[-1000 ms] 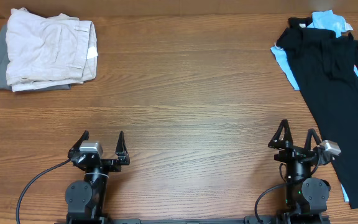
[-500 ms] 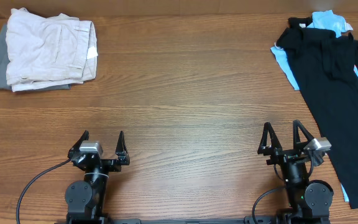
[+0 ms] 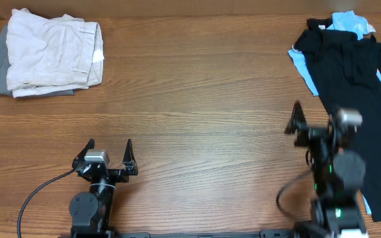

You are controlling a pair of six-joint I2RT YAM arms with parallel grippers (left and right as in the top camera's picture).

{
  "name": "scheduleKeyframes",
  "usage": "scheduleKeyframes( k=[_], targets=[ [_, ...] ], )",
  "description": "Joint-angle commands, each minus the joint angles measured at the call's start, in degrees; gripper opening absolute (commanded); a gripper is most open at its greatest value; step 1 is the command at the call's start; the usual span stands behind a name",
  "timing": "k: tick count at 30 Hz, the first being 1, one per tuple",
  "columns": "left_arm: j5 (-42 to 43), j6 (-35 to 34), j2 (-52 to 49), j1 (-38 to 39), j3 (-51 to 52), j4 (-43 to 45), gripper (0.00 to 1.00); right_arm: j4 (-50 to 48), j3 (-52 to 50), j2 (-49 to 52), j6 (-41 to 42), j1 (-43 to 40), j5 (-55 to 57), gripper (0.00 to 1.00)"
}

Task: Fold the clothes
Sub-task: 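Reach the right gripper to the black shirt on the blue polo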

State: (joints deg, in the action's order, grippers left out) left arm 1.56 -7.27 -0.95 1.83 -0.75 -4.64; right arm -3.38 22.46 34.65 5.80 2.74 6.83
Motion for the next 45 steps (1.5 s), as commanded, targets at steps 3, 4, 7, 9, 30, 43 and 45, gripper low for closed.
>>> scheduleKeyframes(
  k=[3,4,7,9,30,43,45],
  targets=[
    [-0.5,0.9,0.7,-0.3,0.4,0.2,1.00,3.8,15.7,21.1,-1.2,-1.8,2.8,1.00],
    [-0.5,0.9,0.7,-0.3,0.4,0.2,1.00,5.7,19.0,24.9,-1.2,-2.7,2.8,1.00],
    [-0.5,0.9,0.7,-0.3,0.4,0.2,1.00,13.0,29.4,36.4,-1.4,-6.1,2.8,1.00],
    [-0.5,0.9,0.7,-0.3,0.4,0.2,1.00,16.9,35.4,42.9,-1.4,-8.1,2.9,1.00],
    [-0.5,0.9,0.7,-0.3,0.4,0.2,1.00,-4.0,40.7,69.8,-9.1,-13.7,-0.5,0.99],
    [-0.5,0.9,0.7,-0.3,0.4,0.2,1.00,-13.9,46.4,85.3,-9.2,-13.7,-4.0,0.93],
    [-0.5,0.9,0.7,-0.3,0.4,0.2,1.00,-14.1,48.0,87.0,-9.2,-13.7,-4.0,0.91]
  ],
)
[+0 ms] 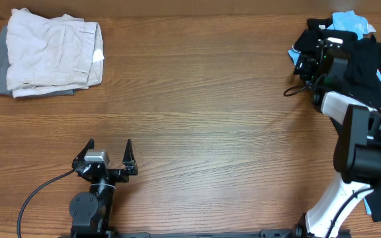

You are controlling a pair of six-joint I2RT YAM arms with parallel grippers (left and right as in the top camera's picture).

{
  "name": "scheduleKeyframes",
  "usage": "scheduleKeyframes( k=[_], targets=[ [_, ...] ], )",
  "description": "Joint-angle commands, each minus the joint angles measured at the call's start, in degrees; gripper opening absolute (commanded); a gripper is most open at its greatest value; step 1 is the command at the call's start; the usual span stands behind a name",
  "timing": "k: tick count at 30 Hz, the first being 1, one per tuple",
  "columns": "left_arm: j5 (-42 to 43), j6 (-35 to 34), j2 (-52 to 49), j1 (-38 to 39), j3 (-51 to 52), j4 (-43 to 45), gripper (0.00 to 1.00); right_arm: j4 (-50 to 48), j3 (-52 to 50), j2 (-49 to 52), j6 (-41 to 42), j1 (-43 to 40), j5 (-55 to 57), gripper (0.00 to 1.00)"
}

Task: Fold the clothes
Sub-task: 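Reach the right gripper to the black shirt on the blue polo, then grasp the black shirt and drag it left to the table center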

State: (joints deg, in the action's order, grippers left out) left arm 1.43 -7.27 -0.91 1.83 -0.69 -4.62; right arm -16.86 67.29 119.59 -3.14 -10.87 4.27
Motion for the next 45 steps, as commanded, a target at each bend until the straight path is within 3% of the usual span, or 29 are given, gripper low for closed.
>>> scheduleKeyframes(
  k=[1,9,13,21,23,31,45],
  targets=[
    [-0.4,0.9,0.7,-0.3,0.4,0.2,1.00,-0.5,4.0,2.7,-0.3,-0.1,-1.4,0.90],
    [-0.4,0.9,0.7,-0.3,0.4,0.2,1.00,-0.9,7.6,5.4,-0.1,-0.3,-1.2,0.82],
    [-0.4,0.9,0.7,-0.3,0.4,0.2,1.00,-1.0,7.8,6.6,-0.1,-0.4,-1.2,0.72],
    [-0.4,0.9,0.7,-0.3,0.4,0.2,1.00,-1.1,7.8,9.1,0.1,-0.5,-0.9,0.68],
    [-0.4,0.9,0.7,-0.3,0.4,0.2,1.00,-1.6,7.8,9.1,0.1,-0.5,-0.9,0.61],
    [-0.4,0.9,0.7,-0.3,0.4,0.2,1.00,-1.5,7.8,9.0,0.4,-0.5,-0.9,0.05],
    [-0.4,0.9,0.6,-0.3,0.4,0.2,1.00,2.9,7.8,-5.8,5.8,-0.3,0.7,0.04]
  ],
)
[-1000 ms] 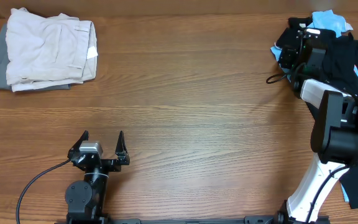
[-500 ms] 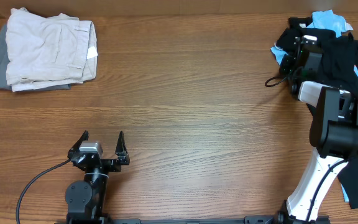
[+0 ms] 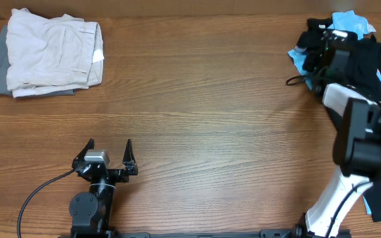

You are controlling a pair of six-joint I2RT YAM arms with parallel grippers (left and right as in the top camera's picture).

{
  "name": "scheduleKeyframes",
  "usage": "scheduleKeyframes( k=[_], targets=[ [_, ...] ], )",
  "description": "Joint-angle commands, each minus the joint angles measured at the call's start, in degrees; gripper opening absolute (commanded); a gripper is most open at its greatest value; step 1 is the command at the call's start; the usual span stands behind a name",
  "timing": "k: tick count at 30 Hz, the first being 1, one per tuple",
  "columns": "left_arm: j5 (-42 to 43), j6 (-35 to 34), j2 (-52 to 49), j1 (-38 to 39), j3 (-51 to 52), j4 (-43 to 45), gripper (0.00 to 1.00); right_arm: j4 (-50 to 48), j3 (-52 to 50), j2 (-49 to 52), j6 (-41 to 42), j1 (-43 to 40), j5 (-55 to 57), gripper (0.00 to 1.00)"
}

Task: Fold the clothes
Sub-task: 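Grasp the black shirt and drag it left to the table center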

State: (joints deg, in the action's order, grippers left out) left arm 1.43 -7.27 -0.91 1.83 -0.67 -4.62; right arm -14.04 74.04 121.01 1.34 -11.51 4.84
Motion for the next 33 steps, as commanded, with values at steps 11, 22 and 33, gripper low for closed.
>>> scheduleKeyframes(
  k=[11,22,33],
  targets=[
    [-0.4,0.9,0.7,-0.3,0.3,0.2,1.00,13.8,1.1,-20.1,3.5,6.5,-4.1,0.04],
    [-0.4,0.9,0.7,-0.3,0.3,0.2,1.00,26.8,1.1,-35.3,13.9,17.2,-4.0,0.04],
    [-0.4,0.9,0.6,-0.3,0.3,0.2,1.00,34.5,-1.3,-32.0,27.9,40.1,-10.9,0.04]
  ],
)
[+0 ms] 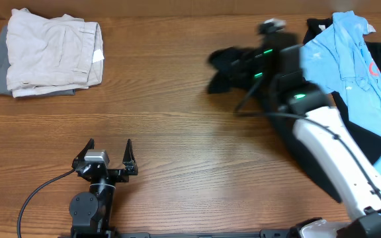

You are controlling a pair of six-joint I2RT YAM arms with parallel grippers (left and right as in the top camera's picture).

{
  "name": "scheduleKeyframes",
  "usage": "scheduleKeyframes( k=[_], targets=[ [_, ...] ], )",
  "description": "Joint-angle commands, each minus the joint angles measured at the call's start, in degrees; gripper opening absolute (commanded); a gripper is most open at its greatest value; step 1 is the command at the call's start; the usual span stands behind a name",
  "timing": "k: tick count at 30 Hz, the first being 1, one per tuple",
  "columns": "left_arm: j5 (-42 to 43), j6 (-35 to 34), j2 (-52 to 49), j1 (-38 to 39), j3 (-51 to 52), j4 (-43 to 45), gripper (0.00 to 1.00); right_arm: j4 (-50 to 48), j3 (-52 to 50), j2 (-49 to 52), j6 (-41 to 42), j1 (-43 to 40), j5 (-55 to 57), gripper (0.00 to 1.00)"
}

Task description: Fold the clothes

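Note:
My right gripper is out over the middle-right of the table, raised and shut on a black shirt that bunches and hangs from it. The rest of the black cloth trails back under the arm toward the right edge. A light blue shirt lies uncovered on the pile at the far right. My left gripper rests near the front left, open, holding nothing and far from the clothes.
A folded stack of beige and grey clothes sits at the back left corner. The wooden table lies between the two piles. The right arm's white links cross the front right.
My right gripper was at the black shirt on the pile at the far right. Now it is left of the pile, shut on the shirt, and the blue shirt is uncovered.
First my right arm stood near the front right, beside the pile. Then its gripper was at the top of the black shirt on the pile, and stayed there. Now it holds that shirt out toward the table's middle. The left arm never moved.

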State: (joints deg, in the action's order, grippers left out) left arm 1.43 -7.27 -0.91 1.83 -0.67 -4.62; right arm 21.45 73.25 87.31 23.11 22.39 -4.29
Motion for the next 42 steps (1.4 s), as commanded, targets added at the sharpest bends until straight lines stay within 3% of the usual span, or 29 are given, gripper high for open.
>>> scheduleKeyframes(
  k=[1,5,10,13,17,24,29,35,42],
  targets=[
    [-0.4,0.9,0.6,-0.3,0.3,0.2,1.00,-1.2,-0.5,2.5,7.5,8.2,-1.7,0.04],
    [-0.4,0.9,0.7,-0.3,0.3,0.2,1.00,-5.2,-0.5,7.7,13.9,17.7,-1.1,0.04],
    [-0.4,0.9,0.6,-0.3,0.3,0.2,1.00,-12.1,-0.5,13.7,15.1,25.4,0.1,0.19],
    [-0.4,0.9,0.7,-0.3,0.3,0.2,1.00,-13.1,-0.5,14.3,15.1,27.1,0.6,0.52],
    [-0.4,0.9,0.7,-0.3,0.3,0.2,1.00,-10.3,1.0,12.7,13.8,25.9,3.5,0.53],
    [-0.4,0.9,0.7,-0.3,0.3,0.2,1.00,9.9,7.5,2.0,12.5,15.5,13.5,0.67],
    [-0.4,0.9,0.7,-0.3,0.3,0.2,1.00,29.7,10.1,-6.9,12.5,3.1,15.6,1.00],
    [-0.4,0.9,0.7,-0.3,0.3,0.2,1.00,51.1,9.6,-10.8,13.2,-13.9,15.4,1.00],
    [-0.4,0.9,0.7,-0.3,0.3,0.2,1.00,52.6,0.9,-10.7,14.0,-30.5,8.3,1.00]
  ],
)
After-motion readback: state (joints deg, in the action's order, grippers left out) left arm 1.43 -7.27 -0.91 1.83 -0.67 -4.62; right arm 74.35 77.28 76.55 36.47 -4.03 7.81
